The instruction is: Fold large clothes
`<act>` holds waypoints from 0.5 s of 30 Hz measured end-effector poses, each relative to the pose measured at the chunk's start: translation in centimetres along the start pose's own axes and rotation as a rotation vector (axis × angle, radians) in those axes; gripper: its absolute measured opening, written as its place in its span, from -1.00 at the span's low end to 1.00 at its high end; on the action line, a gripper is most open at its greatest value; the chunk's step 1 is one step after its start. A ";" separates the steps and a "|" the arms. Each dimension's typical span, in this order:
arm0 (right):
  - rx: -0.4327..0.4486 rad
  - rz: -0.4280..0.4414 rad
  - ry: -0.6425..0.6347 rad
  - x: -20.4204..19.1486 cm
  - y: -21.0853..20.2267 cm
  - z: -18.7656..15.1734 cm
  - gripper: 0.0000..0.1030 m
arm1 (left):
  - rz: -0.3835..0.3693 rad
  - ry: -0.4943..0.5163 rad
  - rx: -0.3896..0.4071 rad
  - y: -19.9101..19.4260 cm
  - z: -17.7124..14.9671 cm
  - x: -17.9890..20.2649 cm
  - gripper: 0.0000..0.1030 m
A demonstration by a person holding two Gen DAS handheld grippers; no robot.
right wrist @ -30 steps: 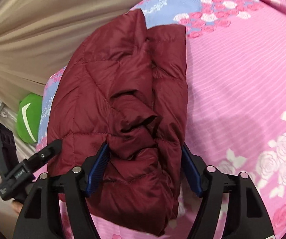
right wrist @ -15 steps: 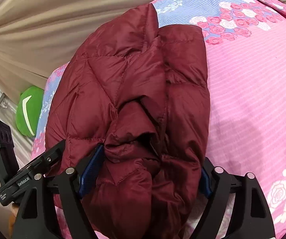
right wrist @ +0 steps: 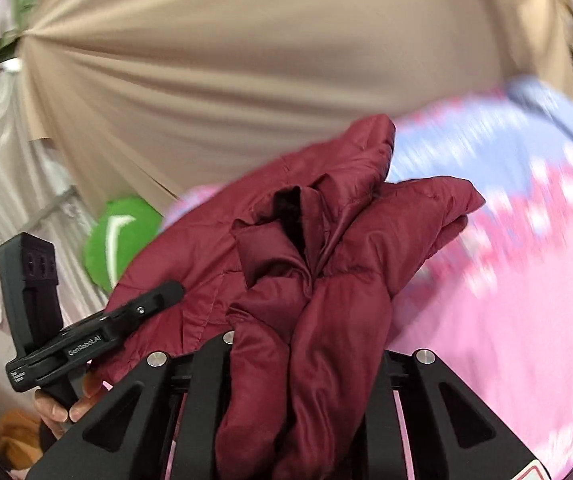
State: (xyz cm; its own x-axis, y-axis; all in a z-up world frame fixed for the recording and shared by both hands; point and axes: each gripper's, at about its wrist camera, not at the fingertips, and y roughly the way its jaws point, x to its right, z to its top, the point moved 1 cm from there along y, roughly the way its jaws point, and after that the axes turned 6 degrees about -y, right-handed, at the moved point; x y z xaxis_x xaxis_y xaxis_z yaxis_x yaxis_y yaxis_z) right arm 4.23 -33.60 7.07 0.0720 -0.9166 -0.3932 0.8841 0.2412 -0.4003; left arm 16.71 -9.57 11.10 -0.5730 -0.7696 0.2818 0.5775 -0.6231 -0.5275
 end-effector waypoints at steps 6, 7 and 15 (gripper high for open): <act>0.099 0.103 -0.071 -4.1 5.1 4.3 -0.66 | 0.066 0.125 0.205 -3.8 4.5 -3.4 -0.40; 0.082 0.108 -0.060 -3.7 7.5 4.5 -0.56 | 0.084 0.143 0.207 -3.1 4.7 -4.4 -0.33; -0.232 -0.033 0.172 4.0 20.6 -2.5 -0.28 | 0.236 -0.035 -0.071 8.0 -1.1 -17.7 -0.15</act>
State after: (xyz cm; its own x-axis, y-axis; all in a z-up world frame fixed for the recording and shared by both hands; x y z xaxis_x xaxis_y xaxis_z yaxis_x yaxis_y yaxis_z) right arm 21.59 -31.50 -4.78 -0.0518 -0.8626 -0.5032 0.7538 0.2968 -0.5863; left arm 30.83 -0.75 1.07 -0.4055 -0.8980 0.1710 0.6501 -0.4148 -0.6367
